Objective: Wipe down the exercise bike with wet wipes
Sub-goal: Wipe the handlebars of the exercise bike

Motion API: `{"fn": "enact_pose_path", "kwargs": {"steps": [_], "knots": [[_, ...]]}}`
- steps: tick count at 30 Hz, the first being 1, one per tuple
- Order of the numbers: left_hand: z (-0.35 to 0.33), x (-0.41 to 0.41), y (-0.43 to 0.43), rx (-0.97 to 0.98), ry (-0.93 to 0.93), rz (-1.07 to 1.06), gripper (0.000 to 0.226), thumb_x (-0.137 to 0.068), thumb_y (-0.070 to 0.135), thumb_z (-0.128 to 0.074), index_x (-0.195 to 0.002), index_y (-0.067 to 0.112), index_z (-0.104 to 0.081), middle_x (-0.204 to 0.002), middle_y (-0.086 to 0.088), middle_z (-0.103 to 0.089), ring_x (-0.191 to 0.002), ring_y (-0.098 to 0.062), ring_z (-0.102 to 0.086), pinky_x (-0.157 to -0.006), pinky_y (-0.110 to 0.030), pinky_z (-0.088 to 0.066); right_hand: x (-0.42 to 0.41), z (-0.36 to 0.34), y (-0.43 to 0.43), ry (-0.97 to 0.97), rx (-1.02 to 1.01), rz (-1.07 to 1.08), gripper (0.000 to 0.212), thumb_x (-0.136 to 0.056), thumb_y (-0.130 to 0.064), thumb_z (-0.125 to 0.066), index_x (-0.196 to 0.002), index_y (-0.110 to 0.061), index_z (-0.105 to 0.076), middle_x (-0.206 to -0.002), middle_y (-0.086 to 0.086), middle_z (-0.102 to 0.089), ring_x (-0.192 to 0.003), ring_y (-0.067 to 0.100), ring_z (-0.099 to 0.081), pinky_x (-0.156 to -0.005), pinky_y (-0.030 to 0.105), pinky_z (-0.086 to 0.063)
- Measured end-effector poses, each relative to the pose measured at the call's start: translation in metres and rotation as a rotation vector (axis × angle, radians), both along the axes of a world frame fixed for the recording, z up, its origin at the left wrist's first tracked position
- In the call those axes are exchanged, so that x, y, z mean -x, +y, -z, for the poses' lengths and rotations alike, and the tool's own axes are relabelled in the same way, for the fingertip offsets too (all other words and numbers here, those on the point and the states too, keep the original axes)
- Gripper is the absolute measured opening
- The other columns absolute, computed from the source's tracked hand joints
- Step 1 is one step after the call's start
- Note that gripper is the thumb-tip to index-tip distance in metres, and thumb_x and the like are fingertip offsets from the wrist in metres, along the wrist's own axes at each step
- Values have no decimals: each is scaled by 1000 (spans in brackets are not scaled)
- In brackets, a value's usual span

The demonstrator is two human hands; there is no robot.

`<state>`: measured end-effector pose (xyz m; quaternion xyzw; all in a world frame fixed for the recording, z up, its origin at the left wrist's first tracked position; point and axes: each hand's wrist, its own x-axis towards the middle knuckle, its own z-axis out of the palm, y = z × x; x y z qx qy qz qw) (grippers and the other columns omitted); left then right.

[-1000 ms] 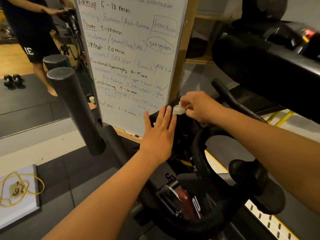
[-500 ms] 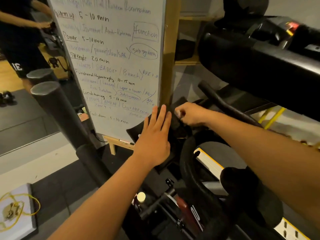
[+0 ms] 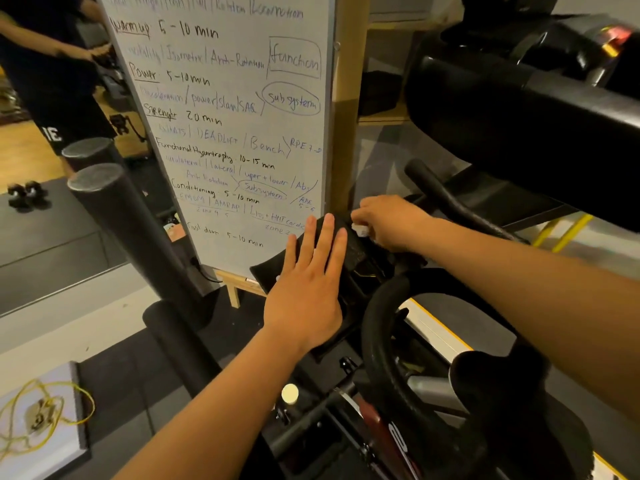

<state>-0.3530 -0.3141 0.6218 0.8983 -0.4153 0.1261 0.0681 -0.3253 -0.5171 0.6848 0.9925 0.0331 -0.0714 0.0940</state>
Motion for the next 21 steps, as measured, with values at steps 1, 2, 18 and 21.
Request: {"fn": "enact_pose_path", "kwargs": {"steps": [1, 2, 18, 21], "knots": [[0, 0, 0, 1, -9, -2, 89, -89, 27, -44, -155, 14, 15, -160, -11, 28, -145, -32, 30, -121, -51, 6, 3, 1, 3, 51, 47, -14, 17, -89, -18, -61, -106, -20, -60, -96, 0, -53, -88, 23, -57, -74, 33, -48], [1, 0, 0, -4, -16, -4, 90, -89, 27, -45, -155, 13, 14, -160, -11, 27, -146, -32, 29, -121, -51, 6, 7, 2, 4, 108, 94, -26, 13, -90, -18, -60, -103, -19, -61, -95, 2, -57, -84, 22, -58, -71, 32, -47], [2, -3, -1, 8, -7, -2, 90, -87, 23, -47, -155, 14, 10, -161, -11, 25, -146, -32, 28, -121, -53, 4, 37, -5, -18, 192, 18, 227, 14, -87, -16, -64, -97, -14, -74, -100, 8, -65, -84, 26, -63, -80, 37, -56], [1, -2, -1, 9, 9, 8, 90, -86, 23, -46, -155, 15, 10, -161, -10, 24, -146, -31, 28, -121, -54, 3, 61, -13, -26, 254, -67, 382, 14, -88, -12, -63, -97, -9, -74, -95, 10, -69, -86, 25, -65, -83, 37, -56]]}}
